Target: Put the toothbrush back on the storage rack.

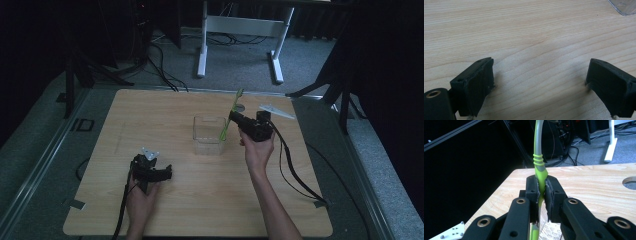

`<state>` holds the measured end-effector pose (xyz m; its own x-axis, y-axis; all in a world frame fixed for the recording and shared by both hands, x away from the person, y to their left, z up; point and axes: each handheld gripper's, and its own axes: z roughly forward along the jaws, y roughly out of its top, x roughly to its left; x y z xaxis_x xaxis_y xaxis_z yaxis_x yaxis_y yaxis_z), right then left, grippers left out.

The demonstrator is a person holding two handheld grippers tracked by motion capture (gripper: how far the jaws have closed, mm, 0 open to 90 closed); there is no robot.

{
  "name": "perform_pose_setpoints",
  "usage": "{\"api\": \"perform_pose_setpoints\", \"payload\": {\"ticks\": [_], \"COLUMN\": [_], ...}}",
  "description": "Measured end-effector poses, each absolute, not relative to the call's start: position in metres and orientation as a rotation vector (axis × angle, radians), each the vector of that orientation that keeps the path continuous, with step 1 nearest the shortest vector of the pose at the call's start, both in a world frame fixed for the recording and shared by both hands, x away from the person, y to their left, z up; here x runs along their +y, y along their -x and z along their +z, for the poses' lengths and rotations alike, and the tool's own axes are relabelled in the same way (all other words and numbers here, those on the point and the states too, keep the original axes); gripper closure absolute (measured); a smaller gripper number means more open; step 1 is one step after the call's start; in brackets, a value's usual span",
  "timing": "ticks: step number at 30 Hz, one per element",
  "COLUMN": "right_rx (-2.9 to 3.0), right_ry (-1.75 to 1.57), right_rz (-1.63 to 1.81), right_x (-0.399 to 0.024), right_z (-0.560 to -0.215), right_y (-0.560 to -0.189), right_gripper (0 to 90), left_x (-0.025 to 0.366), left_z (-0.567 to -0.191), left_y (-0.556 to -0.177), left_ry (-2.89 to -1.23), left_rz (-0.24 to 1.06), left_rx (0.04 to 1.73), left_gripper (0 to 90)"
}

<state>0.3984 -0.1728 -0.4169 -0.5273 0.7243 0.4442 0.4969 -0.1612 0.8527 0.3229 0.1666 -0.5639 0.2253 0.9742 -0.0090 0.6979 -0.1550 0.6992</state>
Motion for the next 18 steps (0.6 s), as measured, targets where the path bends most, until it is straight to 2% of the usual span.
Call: {"api": "perform_pose_setpoints", "payload": {"ticks": [18], "right_rx": [1.846], "right_ry": [-1.419], "right_rz": [1.795], "right_x": [-0.1729], "right_z": [-0.4184], "right_y": [-0.4041], "right_gripper": [81.7], "left_x": [0.1666], "left_z": [-0.5639], "left_y": [-0.3229], "left_ry": [-1.923], "left_rz": [0.616], "left_rx": [1.535], "left_gripper": [7.9]}}
